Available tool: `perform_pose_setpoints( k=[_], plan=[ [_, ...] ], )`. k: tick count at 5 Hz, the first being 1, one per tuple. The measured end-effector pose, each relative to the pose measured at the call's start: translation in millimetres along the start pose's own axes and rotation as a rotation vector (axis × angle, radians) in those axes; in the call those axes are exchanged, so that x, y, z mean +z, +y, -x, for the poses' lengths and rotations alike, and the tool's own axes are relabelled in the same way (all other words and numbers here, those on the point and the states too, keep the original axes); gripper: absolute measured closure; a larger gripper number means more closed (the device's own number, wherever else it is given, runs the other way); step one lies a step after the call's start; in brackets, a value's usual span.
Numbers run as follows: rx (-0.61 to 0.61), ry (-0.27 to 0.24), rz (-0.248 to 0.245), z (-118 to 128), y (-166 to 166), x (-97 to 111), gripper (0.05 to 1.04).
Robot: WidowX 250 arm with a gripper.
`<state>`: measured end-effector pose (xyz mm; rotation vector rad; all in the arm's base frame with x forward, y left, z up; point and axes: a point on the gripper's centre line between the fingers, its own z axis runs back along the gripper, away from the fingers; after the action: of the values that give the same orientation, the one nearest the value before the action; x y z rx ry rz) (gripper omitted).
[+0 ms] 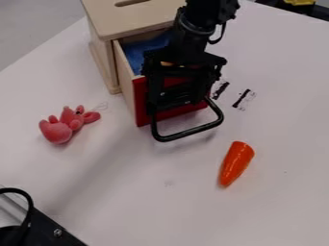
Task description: Closed the drawer
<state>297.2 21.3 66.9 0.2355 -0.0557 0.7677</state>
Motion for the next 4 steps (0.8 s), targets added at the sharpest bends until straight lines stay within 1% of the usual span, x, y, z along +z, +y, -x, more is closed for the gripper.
perform_pose_setpoints(
  k=[2,4],
  plan=[
    [0.093,0.002,0.033,-36,3,4,0.087],
    [0.130,0.015,0.021,-63,12,-4,0.087]
  ],
)
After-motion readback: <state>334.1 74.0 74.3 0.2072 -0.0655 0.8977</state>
